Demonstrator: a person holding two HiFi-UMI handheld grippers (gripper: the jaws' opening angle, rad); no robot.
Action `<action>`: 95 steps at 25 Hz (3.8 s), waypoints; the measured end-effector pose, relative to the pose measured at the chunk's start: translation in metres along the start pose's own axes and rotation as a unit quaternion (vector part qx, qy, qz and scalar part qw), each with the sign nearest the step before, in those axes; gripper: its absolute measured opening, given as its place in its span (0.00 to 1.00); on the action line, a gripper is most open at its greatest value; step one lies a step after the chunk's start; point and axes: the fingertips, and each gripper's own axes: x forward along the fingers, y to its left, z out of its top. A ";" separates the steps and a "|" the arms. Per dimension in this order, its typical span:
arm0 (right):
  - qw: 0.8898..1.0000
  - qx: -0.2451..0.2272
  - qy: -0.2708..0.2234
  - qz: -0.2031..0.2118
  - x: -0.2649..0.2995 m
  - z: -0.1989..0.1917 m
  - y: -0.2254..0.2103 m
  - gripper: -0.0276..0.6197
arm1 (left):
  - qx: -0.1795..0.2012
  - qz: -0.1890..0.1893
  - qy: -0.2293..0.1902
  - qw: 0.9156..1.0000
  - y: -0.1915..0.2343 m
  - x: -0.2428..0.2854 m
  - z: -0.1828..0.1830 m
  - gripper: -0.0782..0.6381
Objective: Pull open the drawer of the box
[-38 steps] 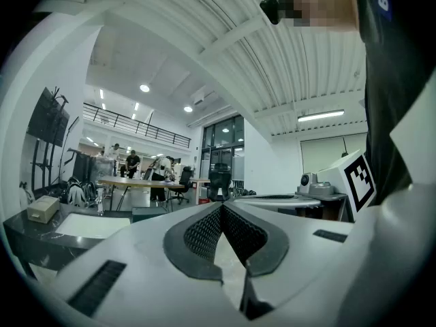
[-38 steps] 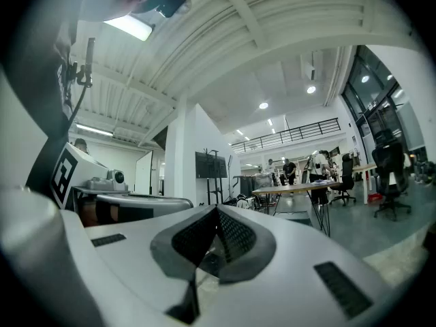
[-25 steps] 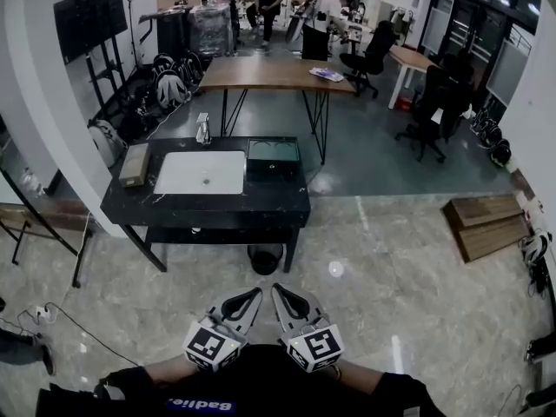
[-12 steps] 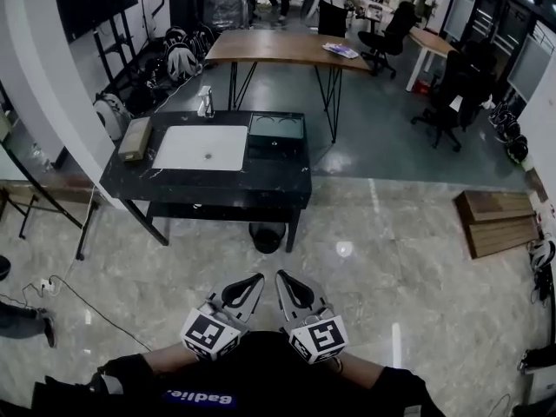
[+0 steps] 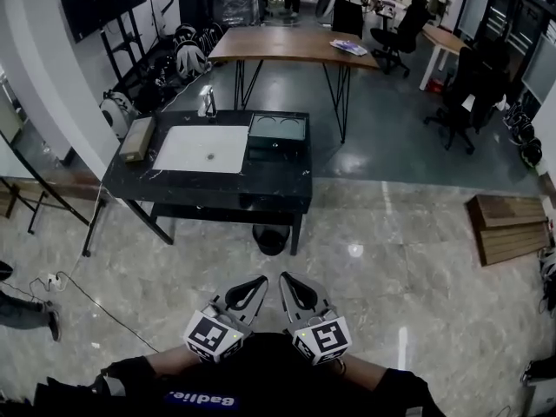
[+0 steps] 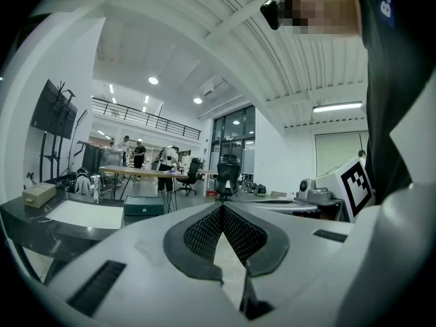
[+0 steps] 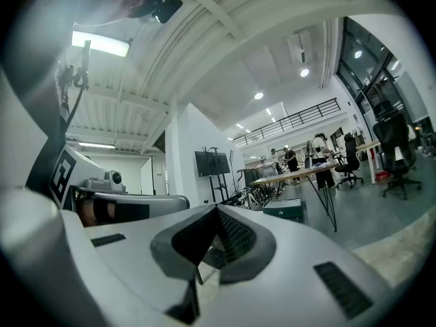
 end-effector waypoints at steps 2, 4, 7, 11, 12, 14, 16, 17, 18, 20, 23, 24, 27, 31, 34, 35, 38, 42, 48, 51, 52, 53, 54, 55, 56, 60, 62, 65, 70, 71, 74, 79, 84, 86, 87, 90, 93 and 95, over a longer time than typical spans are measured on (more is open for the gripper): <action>1.000 0.001 0.001 0.000 0.009 0.001 -0.007 0.04 | -0.003 0.001 0.000 1.000 0.008 0.008 -0.001 0.11; 1.000 -0.004 0.003 -0.002 0.021 0.001 -0.015 0.04 | -0.006 0.000 -0.001 1.000 0.021 0.017 -0.004 0.11; 1.000 -0.009 0.009 -0.014 0.043 0.004 -0.029 0.04 | -0.012 -0.013 -0.010 1.000 0.042 0.034 0.000 0.11; 0.999 -0.020 0.018 -0.037 0.085 0.006 -0.051 0.04 | -0.026 -0.030 -0.019 0.999 0.085 0.060 0.004 0.11; 0.999 -0.023 0.020 -0.043 0.098 0.008 -0.056 0.04 | -0.029 -0.035 -0.022 0.999 0.098 0.067 0.007 0.11; 0.998 -0.025 0.021 -0.056 0.126 0.017 -0.066 0.04 | -0.030 -0.045 -0.027 0.998 0.127 0.079 0.016 0.11; 0.997 -0.025 0.021 -0.066 0.157 0.028 -0.072 0.04 | -0.023 -0.050 -0.031 0.998 0.158 0.088 0.026 0.11; 0.997 -0.025 0.021 -0.071 0.174 0.033 -0.074 0.04 | -0.019 -0.051 -0.031 0.998 0.175 0.092 0.031 0.11; 0.997 -0.024 0.022 -0.075 0.191 0.038 -0.076 0.04 | -0.015 -0.052 -0.030 0.998 0.192 0.096 0.035 0.11; 0.996 -0.027 0.023 -0.086 0.222 0.044 -0.078 0.04 | -0.013 -0.055 -0.027 0.998 0.224 0.101 0.039 0.11; 0.995 -0.039 0.030 -0.092 0.265 0.045 -0.079 0.04 | -0.019 -0.055 -0.031 0.998 0.269 0.108 0.044 0.11; 0.994 -0.043 0.033 -0.091 0.278 0.045 -0.078 0.04 | -0.024 -0.052 -0.030 0.998 0.284 0.110 0.044 0.11; 0.994 -0.047 0.044 -0.092 0.307 0.043 -0.080 0.04 | -0.041 -0.045 -0.032 0.998 0.318 0.115 0.041 0.11; 0.993 -0.036 0.056 -0.098 0.332 0.040 -0.090 0.04 | -0.057 -0.055 -0.028 0.996 0.341 0.121 0.043 0.11; 0.993 -0.028 0.064 -0.098 0.344 0.032 -0.097 0.04 | -0.059 -0.053 -0.024 0.997 0.353 0.127 0.040 0.11; 0.993 -0.026 0.064 -0.096 0.348 0.032 -0.100 0.04 | -0.058 -0.051 -0.023 0.997 0.356 0.129 0.039 0.11; 0.994 -0.015 0.061 -0.094 0.362 0.032 -0.115 0.04 | -0.048 -0.038 -0.026 0.998 0.368 0.138 0.039 0.11; 0.994 0.006 0.069 -0.082 0.377 0.027 -0.136 0.04 | -0.036 -0.017 -0.024 0.999 0.382 0.148 0.049 0.11; 0.995 0.003 0.077 -0.066 0.398 0.030 -0.172 0.05 | -0.020 0.033 -0.022 0.999 0.399 0.174 0.056 0.11; 0.993 0.004 0.093 -0.072 0.403 0.023 -0.199 0.05 | -0.020 0.044 -0.014 0.999 0.401 0.193 0.066 0.11; 0.992 0.006 0.102 -0.075 0.405 0.017 -0.208 0.05 | -0.021 0.042 -0.013 0.999 0.398 0.199 0.066 0.11; 0.991 0.009 0.112 -0.077 0.406 0.009 -0.219 0.05 | -0.020 0.038 -0.013 0.999 0.395 0.205 0.064 0.11; 0.989 0.012 0.122 -0.079 0.409 0.001 -0.229 0.05 | -0.018 0.036 -0.013 0.999 0.393 0.211 0.062 0.11; 0.988 0.016 0.133 -0.080 0.412 -0.009 -0.239 0.11 | -0.014 0.035 -0.011 0.999 0.392 0.217 0.060 0.11; 0.986 0.021 0.144 -0.082 0.414 -0.019 -0.247 0.12 | -0.009 0.034 -0.007 0.999 0.392 0.221 0.058 0.11; 0.976 0.037 0.192 -0.100 0.422 -0.063 -0.282 0.16 | -0.002 0.046 0.008 0.999 0.395 0.232 0.051 0.11; 0.968 0.046 0.219 -0.116 0.429 -0.086 -0.300 0.17 | -0.009 0.053 0.014 0.998 0.398 0.235 0.047 0.11; 0.956 0.059 0.251 -0.140 0.440 -0.115 -0.324 0.17 | -0.010 0.057 0.019 0.998 0.398 0.235 0.045 0.11; 0.939 0.070 0.288 -0.175 0.458 -0.152 -0.348 0.17 | -0.017 0.072 0.019 0.997 0.402 0.226 0.043 0.11; 0.936 0.073 0.292 -0.182 0.462 -0.156 -0.352 0.17 | -0.017 0.075 0.019 0.997 0.403 0.223 0.043 0.11; 0.929 0.082 0.299 -0.201 0.469 -0.164 -0.362 0.17 | -0.021 0.085 0.022 0.996 0.407 0.215 0.042 0.11; 0.924 0.093 0.300 -0.218 0.478 -0.169 -0.369 0.17 | -0.025 0.095 0.022 0.995 0.412 0.202 0.040 0.11; 0.919 0.104 0.300 -0.235 0.484 -0.172 -0.374 0.17 | -0.025 0.099 0.022 0.995 0.414 0.193 0.039 0.11; 0.917 0.108 0.300 -0.242 0.487 -0.172 -0.376 0.17 | -0.027 0.100 0.021 0.994 0.415 0.190 0.039 0.11; 0.916 0.109 0.300 -0.244 0.488 -0.172 -0.377 0.17 | -0.027 0.101 0.021 0.994 0.416 0.188 0.039 0.11; 0.915 0.112 0.298 -0.248 0.492 -0.174 -0.378 0.17 | -0.027 0.103 0.022 0.994 0.418 0.184 0.037 0.11; 0.912 0.110 0.299 -0.257 0.494 -0.175 -0.379 0.17 | -0.029 0.104 0.022 0.994 0.421 0.180 0.036 0.11; 0.910 0.107 0.303 -0.264 0.494 -0.176 -0.381 0.16 | -0.031 0.104 0.022 0.994 0.423 0.177 0.036 0.11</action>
